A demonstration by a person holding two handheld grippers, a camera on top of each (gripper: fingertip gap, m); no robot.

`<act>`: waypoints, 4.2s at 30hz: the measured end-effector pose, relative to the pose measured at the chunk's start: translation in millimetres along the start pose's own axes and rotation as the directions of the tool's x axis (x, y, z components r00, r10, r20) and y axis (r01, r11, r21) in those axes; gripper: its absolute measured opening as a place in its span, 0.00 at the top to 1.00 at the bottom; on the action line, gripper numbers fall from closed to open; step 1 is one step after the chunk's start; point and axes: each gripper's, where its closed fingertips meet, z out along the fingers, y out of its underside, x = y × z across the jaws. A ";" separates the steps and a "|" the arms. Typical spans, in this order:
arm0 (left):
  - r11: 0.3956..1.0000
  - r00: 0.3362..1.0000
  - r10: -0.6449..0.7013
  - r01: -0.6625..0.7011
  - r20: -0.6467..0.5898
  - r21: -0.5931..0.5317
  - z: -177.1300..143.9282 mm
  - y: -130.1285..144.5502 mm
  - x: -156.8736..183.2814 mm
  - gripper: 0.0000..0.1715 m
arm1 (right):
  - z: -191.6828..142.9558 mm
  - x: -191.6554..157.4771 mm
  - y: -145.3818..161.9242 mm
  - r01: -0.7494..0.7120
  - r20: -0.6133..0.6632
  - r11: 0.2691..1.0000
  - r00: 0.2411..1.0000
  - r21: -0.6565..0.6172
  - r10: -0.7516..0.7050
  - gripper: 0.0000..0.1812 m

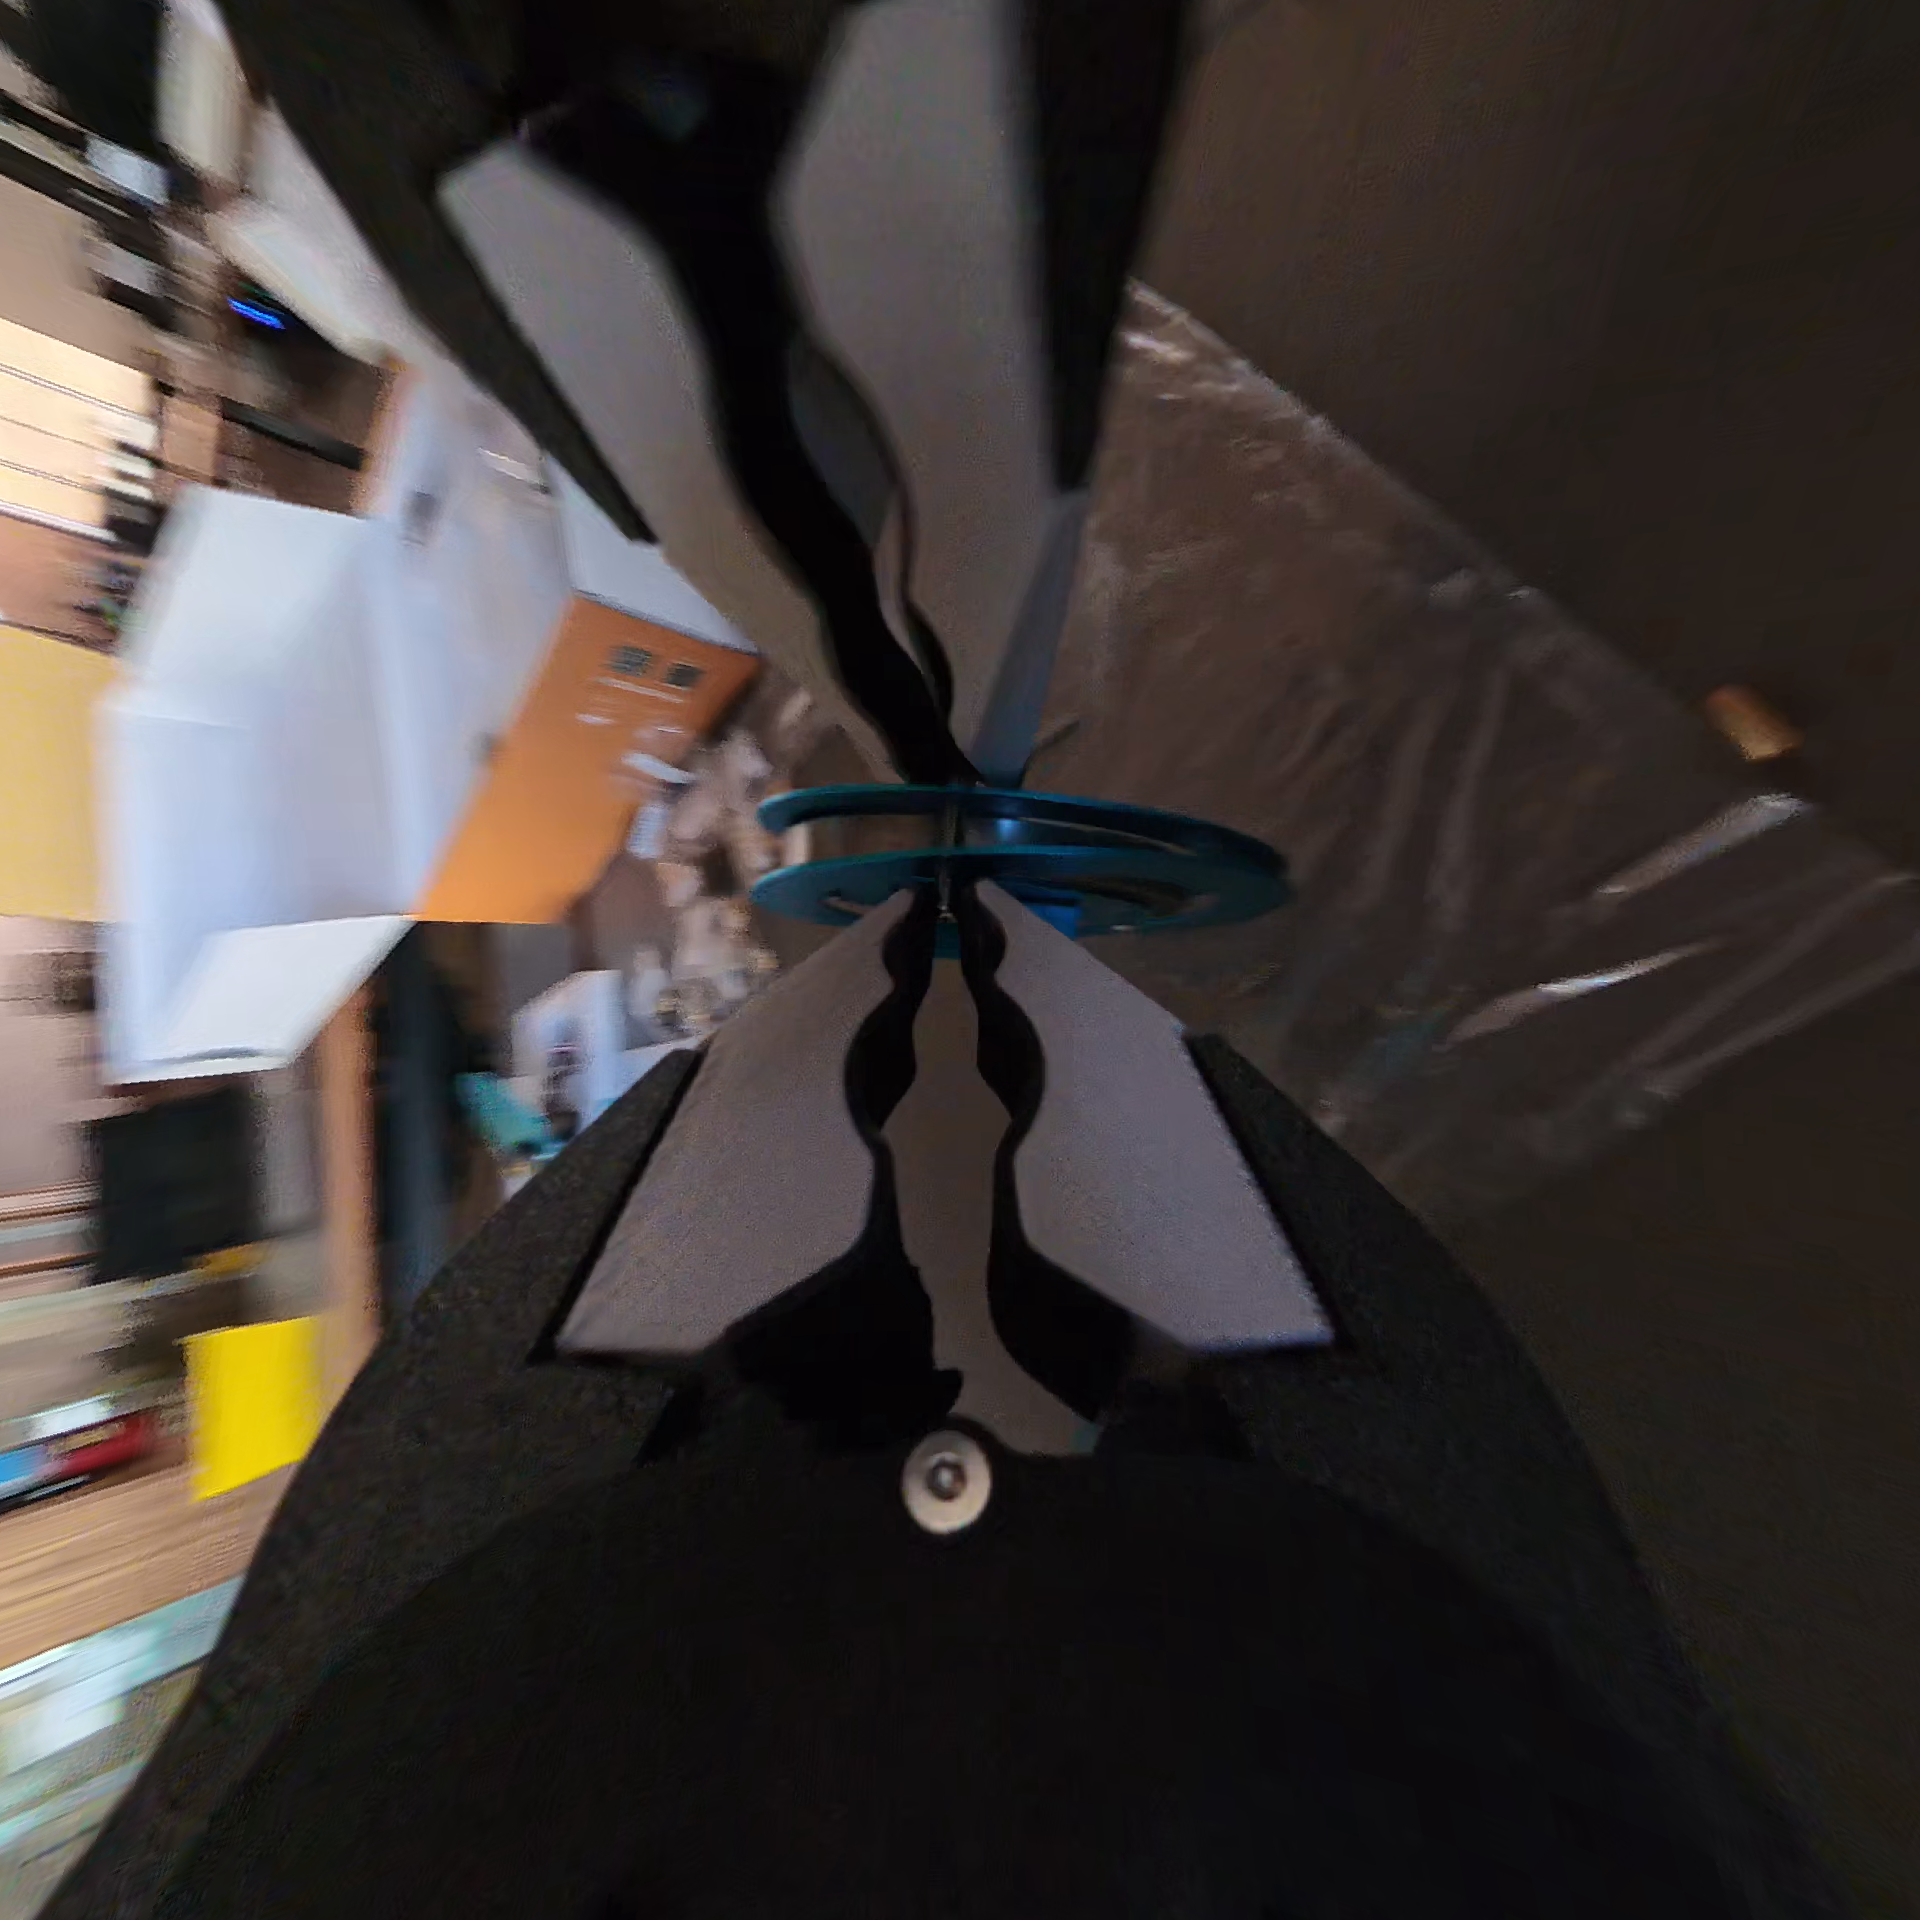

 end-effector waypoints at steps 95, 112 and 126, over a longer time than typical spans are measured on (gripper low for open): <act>0.726 0.359 -0.591 0.627 -0.723 -0.283 11.3 5.0 -1.1 0.98 | -0.7 25.5 2.5 0.538 -0.646 0.820 0.560 -0.193 -0.519 0.91; 0.864 0.637 -0.462 0.479 -0.617 -0.153 17.3 12.2 -6.0 0.99 | 7.9 41.2 1.2 0.545 -0.489 0.825 0.685 -0.149 -0.540 0.98; 0.912 0.765 0.401 -0.384 0.504 -0.143 19.6 -7.4 -20.8 1.00 | -15.5 3.3 11.9 -0.568 0.648 0.451 -0.203 -0.688 0.734 0.98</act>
